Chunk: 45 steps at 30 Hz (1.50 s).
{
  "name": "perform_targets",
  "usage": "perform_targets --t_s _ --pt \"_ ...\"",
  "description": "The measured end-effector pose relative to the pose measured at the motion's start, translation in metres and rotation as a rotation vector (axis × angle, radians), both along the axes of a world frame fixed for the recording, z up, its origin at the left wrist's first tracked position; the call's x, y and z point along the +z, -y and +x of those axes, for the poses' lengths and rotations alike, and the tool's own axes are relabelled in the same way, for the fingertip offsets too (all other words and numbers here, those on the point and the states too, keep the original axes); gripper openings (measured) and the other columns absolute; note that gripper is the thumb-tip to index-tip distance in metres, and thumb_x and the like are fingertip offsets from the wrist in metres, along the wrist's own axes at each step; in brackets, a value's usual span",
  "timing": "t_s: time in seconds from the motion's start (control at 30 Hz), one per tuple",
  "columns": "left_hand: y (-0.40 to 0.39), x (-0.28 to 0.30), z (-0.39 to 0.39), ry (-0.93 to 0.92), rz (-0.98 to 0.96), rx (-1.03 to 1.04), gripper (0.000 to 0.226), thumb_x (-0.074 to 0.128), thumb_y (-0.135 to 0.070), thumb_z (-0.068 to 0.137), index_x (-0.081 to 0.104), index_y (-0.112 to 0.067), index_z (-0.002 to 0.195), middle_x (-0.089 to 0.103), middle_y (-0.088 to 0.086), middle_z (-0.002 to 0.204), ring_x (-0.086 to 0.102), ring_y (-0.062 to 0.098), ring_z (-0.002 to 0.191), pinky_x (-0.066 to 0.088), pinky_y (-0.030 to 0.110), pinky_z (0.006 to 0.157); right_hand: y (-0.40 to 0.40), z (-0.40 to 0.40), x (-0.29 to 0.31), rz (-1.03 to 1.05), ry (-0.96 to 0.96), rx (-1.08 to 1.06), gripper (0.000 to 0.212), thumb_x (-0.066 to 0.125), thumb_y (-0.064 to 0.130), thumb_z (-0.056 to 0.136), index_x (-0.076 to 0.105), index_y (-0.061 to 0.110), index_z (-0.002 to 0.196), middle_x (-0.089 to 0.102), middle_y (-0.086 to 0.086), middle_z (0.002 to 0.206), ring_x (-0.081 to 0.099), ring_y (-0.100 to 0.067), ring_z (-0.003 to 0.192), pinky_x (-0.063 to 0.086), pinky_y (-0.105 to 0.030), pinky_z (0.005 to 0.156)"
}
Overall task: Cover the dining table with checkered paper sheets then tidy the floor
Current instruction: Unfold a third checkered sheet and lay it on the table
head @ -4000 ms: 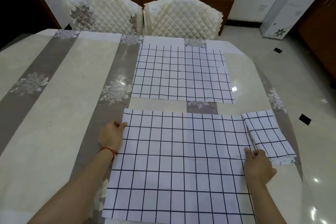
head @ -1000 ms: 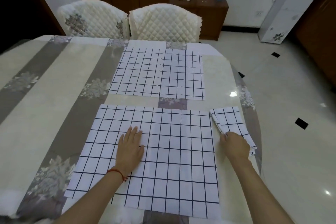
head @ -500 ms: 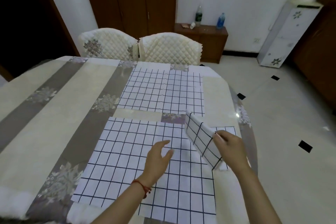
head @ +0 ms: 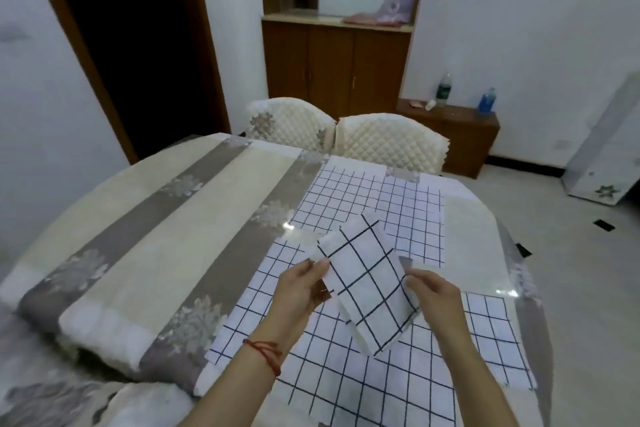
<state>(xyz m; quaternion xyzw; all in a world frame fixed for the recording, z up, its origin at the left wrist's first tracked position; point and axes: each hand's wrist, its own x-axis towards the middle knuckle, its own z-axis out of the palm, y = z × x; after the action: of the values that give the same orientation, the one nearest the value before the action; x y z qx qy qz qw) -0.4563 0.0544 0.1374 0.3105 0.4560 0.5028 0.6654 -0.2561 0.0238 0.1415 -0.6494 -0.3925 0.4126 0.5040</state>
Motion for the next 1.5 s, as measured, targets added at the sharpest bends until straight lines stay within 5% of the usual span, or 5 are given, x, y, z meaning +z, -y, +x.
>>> perform_targets --t_s 0.47,0.93,1.2,1.37,1.5 --pt "0.061 0.062 -0.127 -0.28 0.251 0.335 0.009 0.07 -0.015 0.076 0.074 -0.008 0.073 0.071 0.017 0.07 0.066 0.024 0.07 0.056 0.039 0.073 0.02 -0.214 0.061 0.332 -0.009 0.648 0.007 0.066 0.025 0.082 0.066 0.032 0.082 0.066 0.016 0.073 0.059 0.003 0.066 0.046 -0.011 0.06" --pt "0.115 0.087 -0.37 -0.338 0.259 0.655 0.02 0.065 -0.012 0.083 0.068 -0.005 0.064 0.068 0.002 0.058 0.062 0.011 0.053 0.05 0.019 0.048 0.005 -0.391 0.073 0.382 0.075 0.49 0.045 0.057 0.019 0.089 0.029 0.018 0.053 0.024 0.009 0.049 0.023 -0.01 0.051 0.018 -0.026 0.053" --pt "0.14 0.125 -0.501 -0.354 0.29 0.73 0.016 0.071 -0.023 0.077 0.073 -0.02 0.061 0.072 0.0 0.06 0.065 0.013 0.054 0.053 0.026 0.053 -0.005 -0.488 0.079 0.291 0.229 0.387 0.026 0.055 0.025 0.091 0.058 0.017 0.115 0.059 0.001 0.1 0.055 -0.017 0.092 0.042 -0.03 0.079" --pt "0.139 0.146 -0.531 -0.379 0.369 0.762 0.02 0.075 -0.025 0.072 0.067 -0.019 0.054 0.062 -0.003 0.05 0.057 0.015 0.048 0.048 0.029 0.051 0.051 -0.577 0.119 0.536 0.142 0.765 0.008 0.056 0.031 0.089 0.061 0.033 0.095 0.064 0.018 0.09 0.061 0.003 0.088 0.046 -0.005 0.07" --pt "0.139 0.156 -0.553 -0.433 0.439 0.806 0.026 0.077 -0.023 0.068 0.062 -0.02 0.047 0.056 -0.006 0.044 0.051 0.01 0.043 0.045 0.023 0.046 0.079 -0.63 0.129 0.491 0.023 0.985 0.053 0.052 0.068 0.069 0.057 0.036 0.11 0.066 0.015 0.101 0.062 0.0 0.096 0.053 -0.018 0.079"
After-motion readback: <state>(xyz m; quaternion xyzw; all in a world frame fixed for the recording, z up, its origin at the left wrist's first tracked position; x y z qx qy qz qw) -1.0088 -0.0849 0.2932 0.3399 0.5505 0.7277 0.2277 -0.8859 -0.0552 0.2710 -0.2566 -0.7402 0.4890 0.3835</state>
